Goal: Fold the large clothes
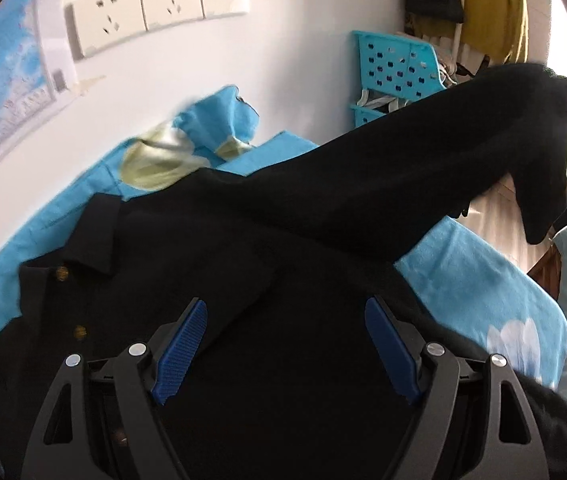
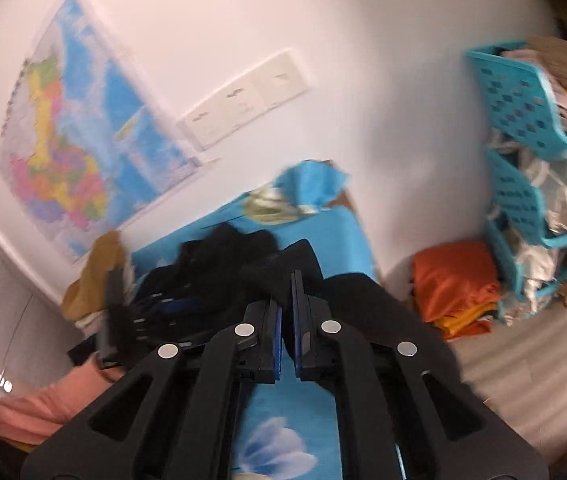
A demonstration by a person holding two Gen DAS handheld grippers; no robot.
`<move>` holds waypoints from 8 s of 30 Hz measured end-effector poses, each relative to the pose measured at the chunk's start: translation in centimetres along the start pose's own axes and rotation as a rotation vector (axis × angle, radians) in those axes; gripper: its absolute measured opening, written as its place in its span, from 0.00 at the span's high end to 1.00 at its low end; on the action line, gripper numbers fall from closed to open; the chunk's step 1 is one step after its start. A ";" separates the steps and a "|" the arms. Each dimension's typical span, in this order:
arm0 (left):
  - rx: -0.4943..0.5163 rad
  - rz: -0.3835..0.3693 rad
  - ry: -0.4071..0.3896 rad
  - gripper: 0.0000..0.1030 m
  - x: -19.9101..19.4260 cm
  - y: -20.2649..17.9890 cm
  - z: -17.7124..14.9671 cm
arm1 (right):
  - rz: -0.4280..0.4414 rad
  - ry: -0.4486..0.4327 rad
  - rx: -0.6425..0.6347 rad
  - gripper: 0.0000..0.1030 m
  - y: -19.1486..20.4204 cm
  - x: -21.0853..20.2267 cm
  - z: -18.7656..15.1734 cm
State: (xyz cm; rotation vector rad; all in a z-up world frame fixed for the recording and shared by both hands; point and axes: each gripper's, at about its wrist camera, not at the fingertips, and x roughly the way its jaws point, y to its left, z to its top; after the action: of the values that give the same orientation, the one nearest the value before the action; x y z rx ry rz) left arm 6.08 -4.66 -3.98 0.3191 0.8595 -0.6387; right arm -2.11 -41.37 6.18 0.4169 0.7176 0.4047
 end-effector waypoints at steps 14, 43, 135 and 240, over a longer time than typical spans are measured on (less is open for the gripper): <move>-0.181 0.020 -0.058 0.25 -5.9 8.0 -3.7 | 0.208 0.293 -0.278 0.91 17.0 12.1 0.8; -0.242 -0.204 -0.237 0.22 -15.9 10.2 -9.8 | 0.266 0.454 -0.313 0.80 17.8 16.2 -6.3; -0.386 0.211 0.054 0.40 -11.8 24.0 -14.9 | -0.145 0.304 -0.342 0.57 8.3 26.1 0.2; -0.400 0.158 -0.102 0.18 -18.6 27.0 -15.3 | 0.029 0.348 -0.350 0.24 13.1 21.5 -5.7</move>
State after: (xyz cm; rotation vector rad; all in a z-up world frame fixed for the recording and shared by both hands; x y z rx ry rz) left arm 5.12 31.09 1.39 -0.0080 0.8336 -0.3231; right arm 5.88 -18.55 -2.82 0.0237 0.9574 0.6270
